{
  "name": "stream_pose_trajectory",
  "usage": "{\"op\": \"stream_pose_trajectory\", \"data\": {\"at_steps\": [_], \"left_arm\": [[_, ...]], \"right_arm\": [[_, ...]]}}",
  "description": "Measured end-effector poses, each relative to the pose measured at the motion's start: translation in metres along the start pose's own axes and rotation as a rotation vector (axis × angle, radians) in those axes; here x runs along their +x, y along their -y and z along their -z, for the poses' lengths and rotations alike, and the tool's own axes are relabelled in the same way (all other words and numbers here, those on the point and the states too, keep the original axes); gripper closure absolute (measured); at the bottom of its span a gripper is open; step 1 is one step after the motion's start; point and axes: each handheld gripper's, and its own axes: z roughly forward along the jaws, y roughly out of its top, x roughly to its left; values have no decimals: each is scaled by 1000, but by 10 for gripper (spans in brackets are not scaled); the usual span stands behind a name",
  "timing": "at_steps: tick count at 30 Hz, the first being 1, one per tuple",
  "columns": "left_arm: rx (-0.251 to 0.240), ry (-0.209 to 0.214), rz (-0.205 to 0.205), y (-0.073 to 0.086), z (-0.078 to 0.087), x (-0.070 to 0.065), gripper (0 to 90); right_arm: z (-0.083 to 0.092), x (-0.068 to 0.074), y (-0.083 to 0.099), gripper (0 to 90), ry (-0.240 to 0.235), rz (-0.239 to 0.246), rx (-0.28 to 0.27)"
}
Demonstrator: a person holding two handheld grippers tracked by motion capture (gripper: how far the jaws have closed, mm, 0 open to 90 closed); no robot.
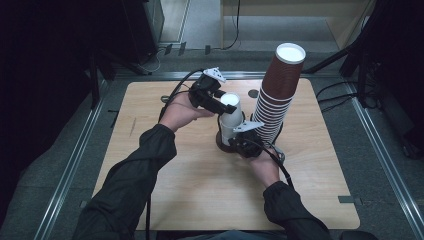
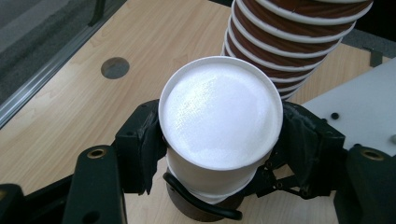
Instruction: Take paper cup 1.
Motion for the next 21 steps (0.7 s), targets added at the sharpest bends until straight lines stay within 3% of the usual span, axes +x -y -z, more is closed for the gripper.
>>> {"op": "stream_pose_trajectory", "data": {"at_steps": [9, 21], "left_arm": [[-53, -11, 6, -8, 26, -2, 345], [-31, -20, -3, -5, 47, -13, 345]], "right_arm": [[2, -1, -1, 894, 0, 7, -6], [3, 1, -3, 893, 8, 16, -18]]}}
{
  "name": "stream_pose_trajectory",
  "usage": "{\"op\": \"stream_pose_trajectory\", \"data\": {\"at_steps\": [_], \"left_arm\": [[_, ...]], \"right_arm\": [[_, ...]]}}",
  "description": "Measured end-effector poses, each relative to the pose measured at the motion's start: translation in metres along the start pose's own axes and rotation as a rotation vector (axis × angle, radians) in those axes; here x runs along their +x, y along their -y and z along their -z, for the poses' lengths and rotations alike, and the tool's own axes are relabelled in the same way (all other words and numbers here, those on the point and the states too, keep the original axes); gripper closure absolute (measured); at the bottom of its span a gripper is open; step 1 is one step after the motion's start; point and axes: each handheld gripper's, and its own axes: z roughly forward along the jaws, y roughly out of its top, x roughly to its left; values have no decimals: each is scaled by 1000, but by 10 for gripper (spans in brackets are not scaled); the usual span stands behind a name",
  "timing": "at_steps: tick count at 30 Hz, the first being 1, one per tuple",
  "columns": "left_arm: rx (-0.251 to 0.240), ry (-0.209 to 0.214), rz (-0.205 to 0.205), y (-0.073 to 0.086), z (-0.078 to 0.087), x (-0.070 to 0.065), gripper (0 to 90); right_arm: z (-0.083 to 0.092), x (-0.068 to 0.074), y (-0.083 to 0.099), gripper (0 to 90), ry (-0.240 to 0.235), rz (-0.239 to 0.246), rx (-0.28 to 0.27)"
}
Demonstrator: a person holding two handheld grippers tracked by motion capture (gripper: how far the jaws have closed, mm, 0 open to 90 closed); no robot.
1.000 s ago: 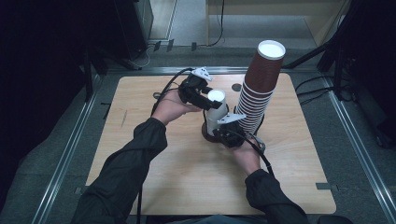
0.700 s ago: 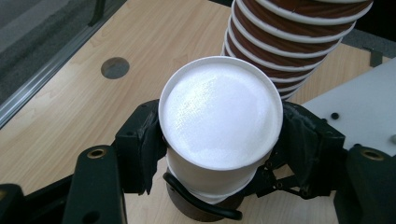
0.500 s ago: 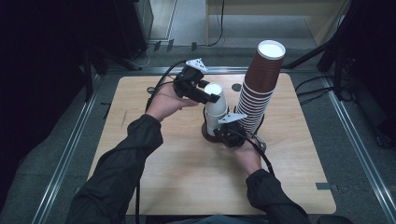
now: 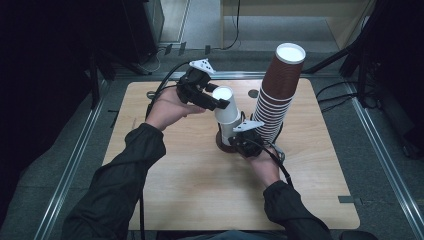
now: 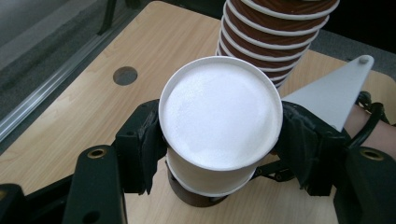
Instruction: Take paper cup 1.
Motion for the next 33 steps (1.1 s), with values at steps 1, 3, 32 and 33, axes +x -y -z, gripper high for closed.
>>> {"op": "stream_pose_trajectory", "data": {"at_steps": [1, 3, 32, 33], "left_arm": [[-1, 3, -2, 1, 1, -2, 345], [-3, 5, -8, 4, 4, -5, 345], [-21, 50, 30, 71, 17, -34, 345], [-21, 50, 32, 74, 16, -35, 345]], "right_arm": [[0, 0, 0, 893, -6, -2, 1], [1, 0, 0, 889, -14, 3, 3], [46, -4, 5, 790, -231, 34, 32], [47, -4, 6, 789, -239, 46, 31]]}}
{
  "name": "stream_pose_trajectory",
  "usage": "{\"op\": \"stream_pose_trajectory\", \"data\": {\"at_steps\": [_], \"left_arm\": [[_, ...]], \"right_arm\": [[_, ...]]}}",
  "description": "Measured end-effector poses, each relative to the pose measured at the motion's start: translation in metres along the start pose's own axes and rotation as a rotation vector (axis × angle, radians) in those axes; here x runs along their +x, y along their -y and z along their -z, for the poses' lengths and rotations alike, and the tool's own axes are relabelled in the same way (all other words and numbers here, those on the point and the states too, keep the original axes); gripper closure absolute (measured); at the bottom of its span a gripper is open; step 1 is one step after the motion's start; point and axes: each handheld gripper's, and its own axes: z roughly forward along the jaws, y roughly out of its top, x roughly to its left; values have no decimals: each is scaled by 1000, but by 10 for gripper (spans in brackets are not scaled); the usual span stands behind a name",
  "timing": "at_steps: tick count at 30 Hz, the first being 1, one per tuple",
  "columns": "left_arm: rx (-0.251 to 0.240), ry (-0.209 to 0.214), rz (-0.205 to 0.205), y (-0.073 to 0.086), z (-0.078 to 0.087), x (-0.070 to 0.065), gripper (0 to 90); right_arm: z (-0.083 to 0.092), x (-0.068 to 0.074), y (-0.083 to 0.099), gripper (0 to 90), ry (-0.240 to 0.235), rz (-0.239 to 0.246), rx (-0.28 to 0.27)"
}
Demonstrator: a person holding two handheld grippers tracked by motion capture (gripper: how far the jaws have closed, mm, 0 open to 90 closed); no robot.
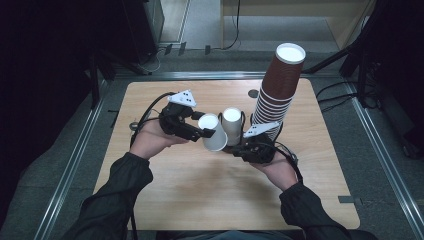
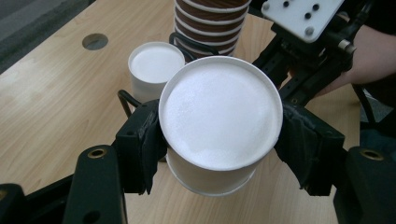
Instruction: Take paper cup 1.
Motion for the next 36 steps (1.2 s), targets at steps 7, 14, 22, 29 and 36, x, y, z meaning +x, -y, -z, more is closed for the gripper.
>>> {"op": "stream_pose_trajectory", "data": {"at_steps": [7, 14, 22, 29, 36], "left_arm": [[11, 4, 8, 19, -4, -5, 345], [9, 13, 10, 39, -10, -12, 345], [20, 28, 32, 56, -21, -17, 345], [35, 43, 33, 67, -34, -19, 345], [48, 56, 18, 69, -43, -25, 345]], "right_arm": [[10, 2, 2, 731, -48, 53, -14], [17, 3, 8, 603, -96, 85, -20], [20, 6, 15, 512, -125, 134, -18], [23, 6, 21, 444, -154, 152, -6], [25, 6, 24, 411, -168, 150, -23]]}}
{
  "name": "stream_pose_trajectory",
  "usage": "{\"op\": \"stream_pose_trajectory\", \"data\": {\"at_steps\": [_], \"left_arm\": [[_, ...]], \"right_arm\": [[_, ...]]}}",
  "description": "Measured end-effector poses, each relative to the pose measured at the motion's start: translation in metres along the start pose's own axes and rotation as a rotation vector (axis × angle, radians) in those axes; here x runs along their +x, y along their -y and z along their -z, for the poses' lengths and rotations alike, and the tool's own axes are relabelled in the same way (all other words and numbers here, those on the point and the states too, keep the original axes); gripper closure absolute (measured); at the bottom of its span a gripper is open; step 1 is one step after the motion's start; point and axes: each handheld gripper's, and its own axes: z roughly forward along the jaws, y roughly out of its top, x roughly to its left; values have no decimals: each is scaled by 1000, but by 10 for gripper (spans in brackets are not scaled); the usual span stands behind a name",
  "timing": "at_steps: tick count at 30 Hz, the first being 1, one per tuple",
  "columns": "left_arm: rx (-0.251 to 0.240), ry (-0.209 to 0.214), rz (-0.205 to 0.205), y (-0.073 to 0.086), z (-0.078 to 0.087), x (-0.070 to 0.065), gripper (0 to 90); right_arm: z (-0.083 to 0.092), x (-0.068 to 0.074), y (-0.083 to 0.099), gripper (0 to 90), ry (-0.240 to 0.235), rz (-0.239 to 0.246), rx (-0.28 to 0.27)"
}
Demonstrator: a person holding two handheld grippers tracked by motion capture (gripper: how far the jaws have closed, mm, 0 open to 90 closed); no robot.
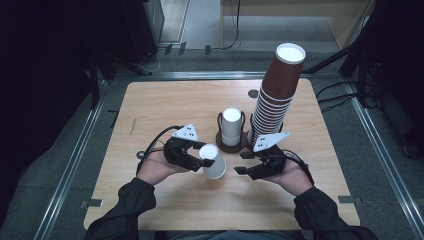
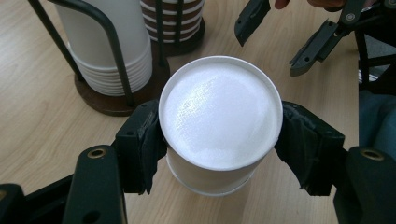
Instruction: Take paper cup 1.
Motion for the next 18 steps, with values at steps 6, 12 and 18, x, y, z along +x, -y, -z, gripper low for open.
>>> {"op": "stream_pose_trajectory", "data": {"at_steps": [6, 12, 18], "left_arm": [[0, 1, -6, 2, -7, -4, 345], [-15, 8, -7, 2, -10, -7, 345], [-28, 19, -8, 1, -14, -9, 345]], "right_arm": [[0, -2, 2, 362, -16, -11, -5], [1, 0, 0, 318, -28, -5, -23], [1, 1, 0, 278, -47, -6, -30]]}}
